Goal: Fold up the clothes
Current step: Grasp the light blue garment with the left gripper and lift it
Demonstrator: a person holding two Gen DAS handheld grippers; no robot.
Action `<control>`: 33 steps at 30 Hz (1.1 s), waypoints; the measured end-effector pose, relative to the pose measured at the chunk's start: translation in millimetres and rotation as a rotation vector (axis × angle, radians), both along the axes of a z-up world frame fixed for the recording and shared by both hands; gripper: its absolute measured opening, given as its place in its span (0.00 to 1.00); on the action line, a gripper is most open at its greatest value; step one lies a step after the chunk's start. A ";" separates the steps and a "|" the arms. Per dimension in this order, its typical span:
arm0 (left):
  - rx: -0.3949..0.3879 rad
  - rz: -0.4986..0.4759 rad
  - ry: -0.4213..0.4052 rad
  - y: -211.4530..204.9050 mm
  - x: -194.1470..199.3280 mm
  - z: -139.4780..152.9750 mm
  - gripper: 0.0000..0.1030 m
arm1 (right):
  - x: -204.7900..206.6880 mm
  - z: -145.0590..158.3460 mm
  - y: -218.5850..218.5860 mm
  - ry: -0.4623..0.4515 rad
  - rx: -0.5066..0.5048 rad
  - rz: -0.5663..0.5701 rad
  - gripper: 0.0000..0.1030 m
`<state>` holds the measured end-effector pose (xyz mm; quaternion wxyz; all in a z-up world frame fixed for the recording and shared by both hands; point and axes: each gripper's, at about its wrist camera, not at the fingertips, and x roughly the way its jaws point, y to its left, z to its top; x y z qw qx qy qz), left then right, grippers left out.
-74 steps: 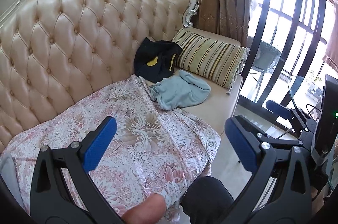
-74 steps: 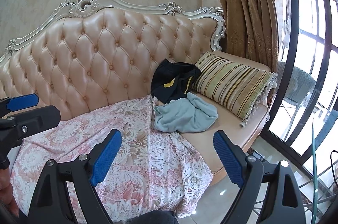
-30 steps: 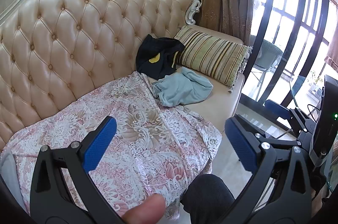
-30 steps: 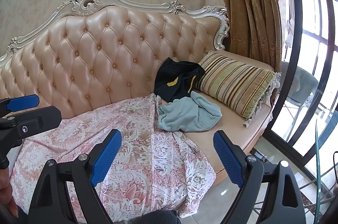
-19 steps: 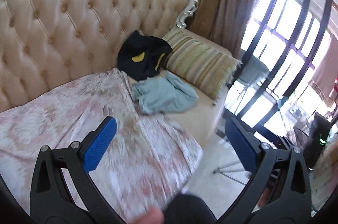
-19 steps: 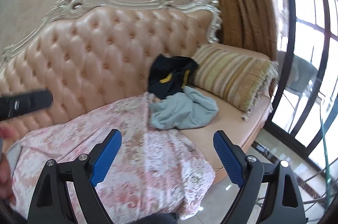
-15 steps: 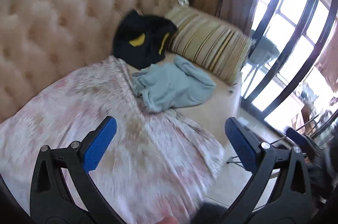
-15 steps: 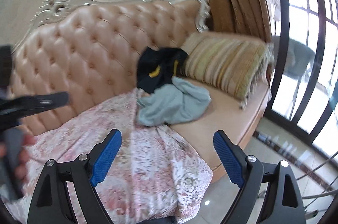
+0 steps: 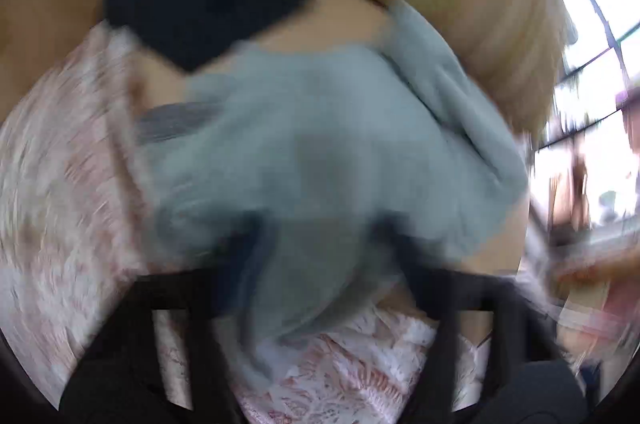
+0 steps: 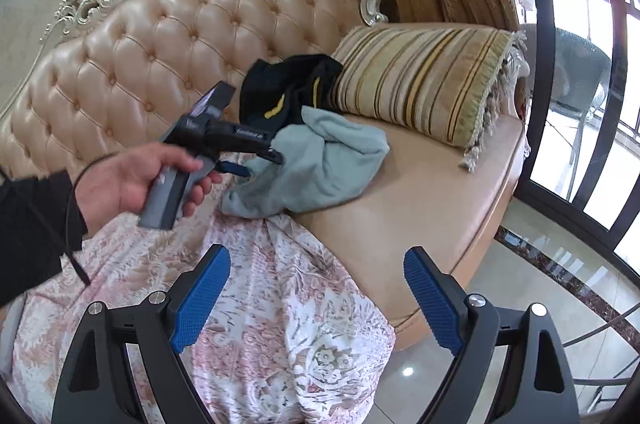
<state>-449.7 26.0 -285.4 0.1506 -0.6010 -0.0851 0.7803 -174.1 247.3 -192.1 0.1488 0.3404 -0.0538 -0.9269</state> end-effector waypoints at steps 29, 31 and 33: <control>-0.033 -0.034 0.610 -46.4 137.3 391.8 0.11 | -138.7 131.4 -112.3 0.346 0.107 0.237 0.93; -0.056 -0.019 0.636 -59.5 154.1 409.5 0.11 | -135.4 145.7 -132.9 0.385 0.132 0.361 0.87; -0.080 0.016 0.662 -75.2 174.7 426.2 0.11 | -129.4 159.7 -151.3 0.382 0.179 0.409 0.04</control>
